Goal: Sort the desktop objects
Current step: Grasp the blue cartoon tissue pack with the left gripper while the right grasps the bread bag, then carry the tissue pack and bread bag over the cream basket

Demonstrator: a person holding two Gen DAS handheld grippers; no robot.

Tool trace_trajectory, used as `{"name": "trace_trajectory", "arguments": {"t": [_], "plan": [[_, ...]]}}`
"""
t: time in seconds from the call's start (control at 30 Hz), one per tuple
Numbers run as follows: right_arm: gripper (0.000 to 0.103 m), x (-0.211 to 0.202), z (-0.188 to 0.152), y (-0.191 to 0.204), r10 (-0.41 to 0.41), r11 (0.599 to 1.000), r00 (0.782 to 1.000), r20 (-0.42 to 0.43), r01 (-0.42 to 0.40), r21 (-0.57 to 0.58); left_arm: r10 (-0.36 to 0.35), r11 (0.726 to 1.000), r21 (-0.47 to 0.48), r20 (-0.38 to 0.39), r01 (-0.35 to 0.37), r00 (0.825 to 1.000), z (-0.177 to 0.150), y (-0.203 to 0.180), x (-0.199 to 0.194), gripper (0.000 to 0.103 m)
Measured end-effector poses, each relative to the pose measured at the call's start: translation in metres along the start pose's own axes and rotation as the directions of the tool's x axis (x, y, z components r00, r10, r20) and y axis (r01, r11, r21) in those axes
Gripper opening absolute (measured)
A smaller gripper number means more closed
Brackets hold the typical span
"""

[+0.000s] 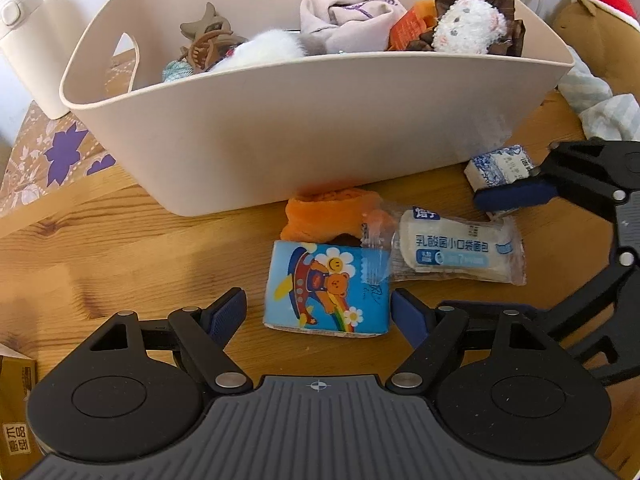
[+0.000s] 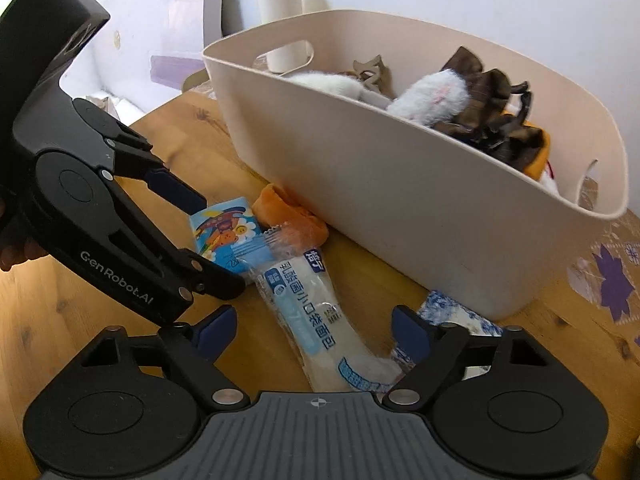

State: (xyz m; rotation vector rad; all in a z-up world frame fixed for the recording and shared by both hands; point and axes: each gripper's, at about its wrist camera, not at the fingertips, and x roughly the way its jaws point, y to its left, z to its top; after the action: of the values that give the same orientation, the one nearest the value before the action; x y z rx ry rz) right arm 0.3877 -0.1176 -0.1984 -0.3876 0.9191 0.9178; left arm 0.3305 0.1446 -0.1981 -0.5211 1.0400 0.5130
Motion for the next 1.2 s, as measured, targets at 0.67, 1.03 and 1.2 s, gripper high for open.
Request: {"name": "trace_trajectory", "arguments": {"t": [0.67,1.03,1.2], "plan": [[0.031,0.0,-0.01,0.001,-0.031,0.999,0.999,-0.006,0.032,0.04,-0.02,0.999,0.03,0.038,0.019,0.999,-0.003,0.005,-0.003,0.064],[0.031,-0.029,-0.022,-0.012,-0.031,0.995,0.999,0.045,0.026,0.098,-0.01,0.996,0.088,0.081,0.003,0.997,-0.019,-0.006,-0.024,0.064],[0.03,-0.046,-0.025,-0.011,-0.042,0.993,0.997,0.067,0.034,0.115,0.006,0.996,0.094,0.094,-0.015,0.996,-0.026,-0.003,-0.034,0.064]]}}
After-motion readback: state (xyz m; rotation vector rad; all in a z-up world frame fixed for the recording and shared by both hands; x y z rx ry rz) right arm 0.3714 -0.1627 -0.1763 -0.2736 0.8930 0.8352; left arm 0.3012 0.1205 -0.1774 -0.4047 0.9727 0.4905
